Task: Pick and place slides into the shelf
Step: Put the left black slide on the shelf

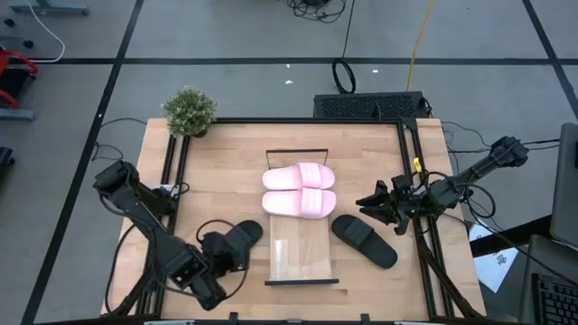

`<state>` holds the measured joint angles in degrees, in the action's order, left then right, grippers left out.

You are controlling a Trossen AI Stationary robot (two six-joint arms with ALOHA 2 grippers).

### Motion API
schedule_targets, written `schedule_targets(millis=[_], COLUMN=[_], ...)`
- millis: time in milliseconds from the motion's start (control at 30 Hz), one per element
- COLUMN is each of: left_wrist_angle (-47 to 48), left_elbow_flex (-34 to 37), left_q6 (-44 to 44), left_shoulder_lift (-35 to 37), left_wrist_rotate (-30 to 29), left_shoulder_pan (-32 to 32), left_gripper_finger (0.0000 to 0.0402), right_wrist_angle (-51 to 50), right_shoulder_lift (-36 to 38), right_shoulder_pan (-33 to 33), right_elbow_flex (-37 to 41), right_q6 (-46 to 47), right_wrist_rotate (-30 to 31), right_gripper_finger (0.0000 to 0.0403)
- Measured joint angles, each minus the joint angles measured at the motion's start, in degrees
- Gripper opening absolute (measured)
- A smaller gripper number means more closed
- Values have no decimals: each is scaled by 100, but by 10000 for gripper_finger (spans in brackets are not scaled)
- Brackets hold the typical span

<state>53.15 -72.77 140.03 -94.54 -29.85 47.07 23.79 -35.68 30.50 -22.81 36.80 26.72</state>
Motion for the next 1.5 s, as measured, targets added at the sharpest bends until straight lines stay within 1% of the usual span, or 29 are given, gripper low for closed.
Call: schedule_targets(millis=[100, 300, 433, 633, 800, 967, 1033, 1100, 1167, 1233, 1267, 1333, 1367, 1500], left_wrist_angle=[-117, 90, 340, 553, 205, -333, -461, -392, -139, 67, 98, 31, 39, 206], left_elbow_flex=[149, 171, 171, 171, 171, 171, 171, 171, 171, 171, 171, 171, 171, 171], left_q6=[4, -4, 7, -155, -682, -1541, -1633, -1077, -259, 486, 652, 676, 670, 619], left_shoulder_lift=[0, 0, 0, 0, 20, 20, 20, 20, 20, 20, 20, 15, 15, 11], left_wrist_rotate=[23, 399, 424, 420, 304, 778, 809, 666, 312, -291, -618, -1111, -1260, -1368], left_shoulder_pan=[-21, 56, 105, -28, -4, -18, 11, 79, 237, 506, 619, 750, 753, 708], left_gripper_finger=[62, 62, 62, 62, 62, 63, 63, 62, 62, 62, 63, 63, 63, 62], right_wrist_angle=[-2, 0, 1, 149, 173, 173, 173, 173, 173, 170, 170, 170, 170, 170], right_shoulder_lift=[0, 0, 0, 0, 2, 2, 2, 2, 2, 2, 2, 2, 2, 2], right_shoulder_pan=[0, 0, -2, -2, -2, -2, -2, -2, -2, -2, -2, -2, -2, -2], right_elbow_flex=[0, 0, 0, 0, 0, 0, 0, 0, 0, 0, 0, 0, 0, 0], right_q6=[0, -67, -236, -302, -304, -345, -348, -345, -348, -347, -345, -345, -346, -379], right_wrist_rotate=[0, 0, 0, 2, 6, 11, 11, 13, 14, 15, 13, 15, 15, 20], right_gripper_finger=[141, 141, 141, 141, 141, 141, 141, 141, 141, 141, 141, 141, 141, 141])
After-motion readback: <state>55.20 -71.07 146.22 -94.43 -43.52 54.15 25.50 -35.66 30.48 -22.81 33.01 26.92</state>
